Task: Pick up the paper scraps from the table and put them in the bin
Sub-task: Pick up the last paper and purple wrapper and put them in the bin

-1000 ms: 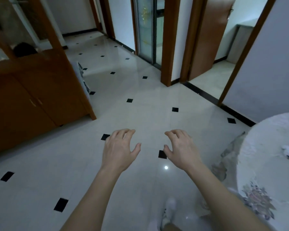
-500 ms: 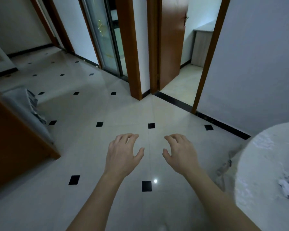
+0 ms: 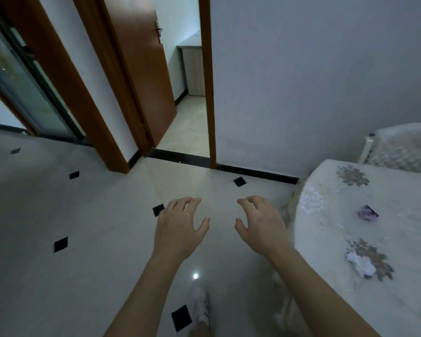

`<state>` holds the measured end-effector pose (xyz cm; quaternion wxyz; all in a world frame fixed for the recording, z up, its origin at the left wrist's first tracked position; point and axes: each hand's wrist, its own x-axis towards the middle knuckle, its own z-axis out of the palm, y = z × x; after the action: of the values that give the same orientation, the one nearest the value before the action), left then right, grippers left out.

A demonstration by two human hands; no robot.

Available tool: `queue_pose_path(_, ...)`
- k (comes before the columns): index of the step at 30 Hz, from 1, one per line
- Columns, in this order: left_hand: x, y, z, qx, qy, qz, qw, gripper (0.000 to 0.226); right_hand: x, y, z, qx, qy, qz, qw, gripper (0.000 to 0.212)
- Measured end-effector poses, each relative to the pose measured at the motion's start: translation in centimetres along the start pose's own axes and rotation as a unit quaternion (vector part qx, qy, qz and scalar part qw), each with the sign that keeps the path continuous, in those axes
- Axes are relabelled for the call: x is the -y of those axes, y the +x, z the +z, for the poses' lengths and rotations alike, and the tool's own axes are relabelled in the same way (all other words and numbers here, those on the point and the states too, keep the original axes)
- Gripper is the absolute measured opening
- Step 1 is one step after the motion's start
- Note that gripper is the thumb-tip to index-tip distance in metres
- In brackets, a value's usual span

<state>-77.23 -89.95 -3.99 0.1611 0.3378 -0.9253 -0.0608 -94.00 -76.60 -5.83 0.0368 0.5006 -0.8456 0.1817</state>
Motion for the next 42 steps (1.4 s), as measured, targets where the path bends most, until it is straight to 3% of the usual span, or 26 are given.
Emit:
queue_pose_path(6, -4.6, 11.3, 5.5, 0.032, -0.059, 0.114, 0.991, 0.049, -7.4, 3.9, -0.5, -0.034, -0.030, 0.128, 0.991, 0.041)
queue_pose_path(12, -10.7, 22.1, 10.6, 0.082, -0.103, 0.256, 0.958, 0.050, -14.1, 6.5, -1.8, -0.065, -0.078, 0.266, 0.959, 0.040)
queue_pose_path(17, -16.5, 27.1, 13.7, 0.123, -0.154, 0.367, 0.909, 0.047, -17.7, 6.4, -3.2, -0.077, -0.109, 0.370, 0.919, 0.039)
queue_pose_path(23, -23.8, 27.5, 17.2, 0.172, -0.193, 0.477, 0.840, 0.051, -20.2, -0.2, -4.1, -0.090, -0.116, 0.518, 0.843, 0.041)
queue_pose_path(29, -29.2, 25.4, 20.5, 0.230, -0.198, 0.518, 0.800, 0.053, -20.2, -8.3, -3.6, -0.093, -0.072, 0.628, 0.769, 0.038)
queue_pose_path(38, -32.4, 24.2, 25.0, 0.276, -0.172, 0.506, 0.799, 0.055, -22.2, -12.6, 0.6, -0.047, 0.019, 0.690, 0.722, 0.052)
queue_pose_path(42, -34.0, 25.0, 27.9, 0.305, -0.166, 0.499, 0.794, 0.047, -23.7, -10.9, 2.4, -0.033, 0.058, 0.735, 0.675, 0.069)
